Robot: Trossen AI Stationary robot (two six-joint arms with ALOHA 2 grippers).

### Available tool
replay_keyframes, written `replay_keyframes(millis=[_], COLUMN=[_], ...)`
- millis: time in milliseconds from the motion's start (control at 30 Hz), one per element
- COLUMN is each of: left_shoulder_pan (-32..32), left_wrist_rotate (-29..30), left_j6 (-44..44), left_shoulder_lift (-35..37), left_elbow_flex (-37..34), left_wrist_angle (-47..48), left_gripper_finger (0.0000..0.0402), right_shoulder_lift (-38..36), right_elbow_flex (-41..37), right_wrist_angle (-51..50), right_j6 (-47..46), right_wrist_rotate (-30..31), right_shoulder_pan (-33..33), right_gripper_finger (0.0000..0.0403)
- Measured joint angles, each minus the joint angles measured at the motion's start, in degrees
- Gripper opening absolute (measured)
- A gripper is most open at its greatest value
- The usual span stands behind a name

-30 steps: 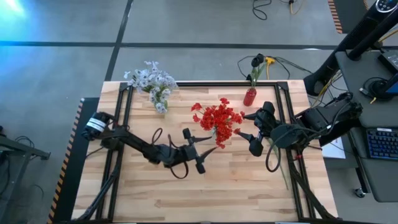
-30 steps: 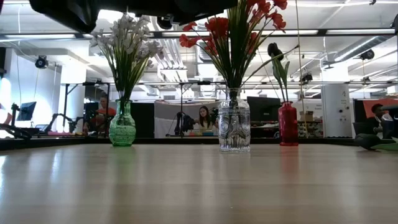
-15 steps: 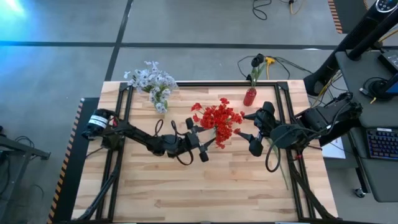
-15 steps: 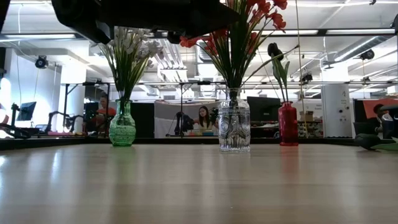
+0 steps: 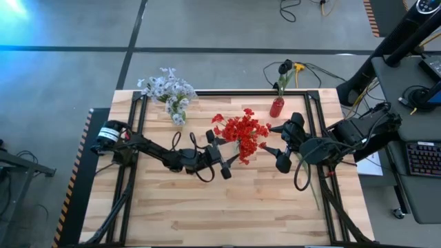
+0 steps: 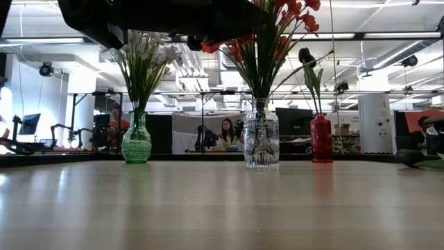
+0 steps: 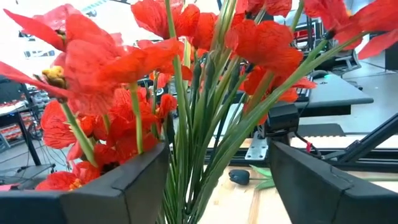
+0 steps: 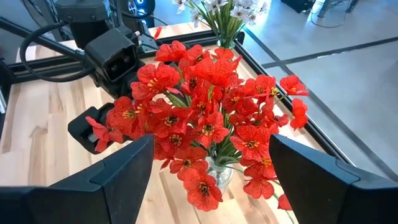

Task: Sort flowers into vase by color
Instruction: Put the red flower into the transparent vase

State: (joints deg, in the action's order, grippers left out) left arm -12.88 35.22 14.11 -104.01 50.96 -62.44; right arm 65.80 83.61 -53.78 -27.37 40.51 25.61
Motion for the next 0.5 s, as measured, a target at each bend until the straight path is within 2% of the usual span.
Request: replay_keyframes(millis=[167,300,500], left_shoulder_pan=[0.6,1.1,1.4], left_wrist_rotate=[-0.1,-3.2,-3.2], left_j6=[-0.3,-0.5,0.0], left_shoulder_lift=[0.0,0.0,0.0], left_elbow_flex=[0.0,0.2,2.4], left_wrist_angle=[0.5,0.6,3.8], left_gripper_finger=[0.0267,0.0259,0.0243], right_shoulder_lift=[0.0,0.0,0.0], right_elbow_flex=[0.0,0.0,0.0], right_wrist_angle=[0.0,0.0,0.0], right_j6=[0.2,0.3,0.2], right_wrist_rotate=[0.0,0.1,0.1], right_shoulder_pan=[0.0,0.0,0.0], right_gripper_finger=[0.0309,0.0309,0.0309])
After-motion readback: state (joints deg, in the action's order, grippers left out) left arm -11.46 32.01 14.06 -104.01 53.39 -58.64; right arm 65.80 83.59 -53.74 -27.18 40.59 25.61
